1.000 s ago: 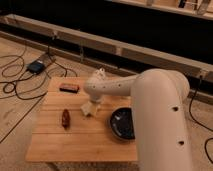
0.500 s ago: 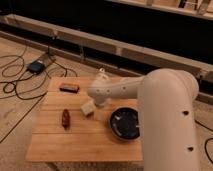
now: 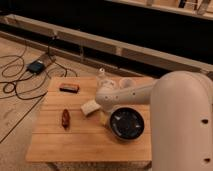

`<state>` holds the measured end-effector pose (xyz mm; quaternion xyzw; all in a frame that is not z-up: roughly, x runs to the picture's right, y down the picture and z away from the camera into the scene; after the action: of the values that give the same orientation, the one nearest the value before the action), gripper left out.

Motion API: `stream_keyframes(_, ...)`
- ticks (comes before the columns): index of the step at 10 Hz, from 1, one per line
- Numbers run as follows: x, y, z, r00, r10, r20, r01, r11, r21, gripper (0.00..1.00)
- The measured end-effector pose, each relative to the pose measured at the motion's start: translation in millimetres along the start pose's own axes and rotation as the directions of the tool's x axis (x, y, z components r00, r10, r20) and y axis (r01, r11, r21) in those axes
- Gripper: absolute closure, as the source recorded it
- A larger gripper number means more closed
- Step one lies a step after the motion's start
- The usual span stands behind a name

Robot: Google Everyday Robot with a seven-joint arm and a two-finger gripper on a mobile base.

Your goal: Push the ceramic bowl across the table

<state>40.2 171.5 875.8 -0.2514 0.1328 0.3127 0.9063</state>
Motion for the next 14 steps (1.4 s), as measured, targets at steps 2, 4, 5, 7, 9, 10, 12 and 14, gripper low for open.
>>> stream_keyframes(2,22,-1,0,0.999,0.035,-0.017,-0.035,0.999,-0.001,0.20)
stream_keyframes(4,37,0,0,0.998,0.059,-0.029,-0.059,0.998,-0.004,0.20)
stream_keyframes(5,44,1,0,0.997,0.068,-0.035,-0.068,0.998,-0.007,0.20)
stream_keyframes(7,56,5,0,0.995,0.083,-0.049,-0.084,0.996,-0.012,0.20)
stream_keyframes(9,68,8,-1,0.993,0.097,-0.065,-0.098,0.995,-0.013,0.20)
stream_keyframes(10,76,10,-2,0.992,0.106,-0.073,-0.108,0.994,-0.013,0.20)
stream_keyframes(12,88,13,-3,0.989,0.123,-0.086,-0.124,0.992,-0.010,0.20)
stream_keyframes(14,101,15,-6,0.985,0.140,-0.098,-0.141,0.990,-0.005,0.20)
